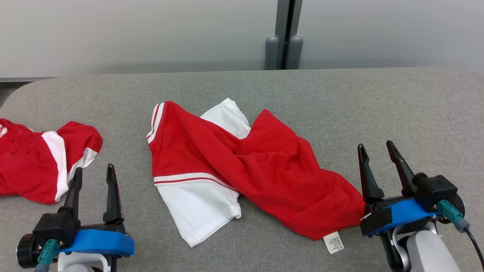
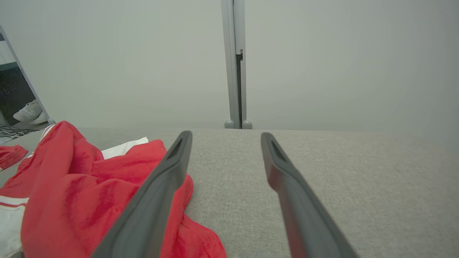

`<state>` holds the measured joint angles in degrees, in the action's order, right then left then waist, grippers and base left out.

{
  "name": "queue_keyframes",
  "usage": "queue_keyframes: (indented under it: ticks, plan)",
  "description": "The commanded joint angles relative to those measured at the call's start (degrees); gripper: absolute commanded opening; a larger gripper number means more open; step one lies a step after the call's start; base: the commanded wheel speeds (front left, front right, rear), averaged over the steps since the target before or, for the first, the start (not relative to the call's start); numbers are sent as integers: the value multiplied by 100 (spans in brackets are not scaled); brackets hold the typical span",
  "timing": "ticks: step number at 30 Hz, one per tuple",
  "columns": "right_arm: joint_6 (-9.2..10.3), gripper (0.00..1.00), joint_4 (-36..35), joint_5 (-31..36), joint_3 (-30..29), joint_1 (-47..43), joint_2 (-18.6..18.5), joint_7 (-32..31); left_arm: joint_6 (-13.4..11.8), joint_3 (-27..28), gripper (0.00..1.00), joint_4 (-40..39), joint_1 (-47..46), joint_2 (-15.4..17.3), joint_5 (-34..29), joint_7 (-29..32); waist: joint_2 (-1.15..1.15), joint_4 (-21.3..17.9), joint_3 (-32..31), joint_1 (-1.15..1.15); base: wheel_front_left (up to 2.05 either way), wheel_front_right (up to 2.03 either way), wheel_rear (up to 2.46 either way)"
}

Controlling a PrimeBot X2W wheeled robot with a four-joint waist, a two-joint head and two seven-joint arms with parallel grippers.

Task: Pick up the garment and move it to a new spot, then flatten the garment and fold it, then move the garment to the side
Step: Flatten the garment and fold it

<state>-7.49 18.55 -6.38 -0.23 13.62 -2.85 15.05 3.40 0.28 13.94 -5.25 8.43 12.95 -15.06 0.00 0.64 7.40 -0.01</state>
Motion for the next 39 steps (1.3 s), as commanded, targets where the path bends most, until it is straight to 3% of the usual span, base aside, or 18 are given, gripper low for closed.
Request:
queue_keyframes:
  ticks: [1,8,17,39]
  plan:
    - [-1,100,16,-30,-1,-64,-8,19,36,47,100,-43,31,-31,-63,-15,0,15,-5,1,0,0,0]
    - [-1,100,44,-42,30,-54,-8,19,172,127,100,-1,-61,-108,-304,-15,0,40,-27,1,0,0,0]
    - [-1,100,73,-56,35,-88,-8,19,360,-413,100,581,-184,-117,-433,-15,0,-69,-55,1,0,0,0]
    - [-1,100,28,-109,38,-33,-7,19,411,-1637,100,2537,-544,15,213,348,0,-339,70,1,0,0,0]
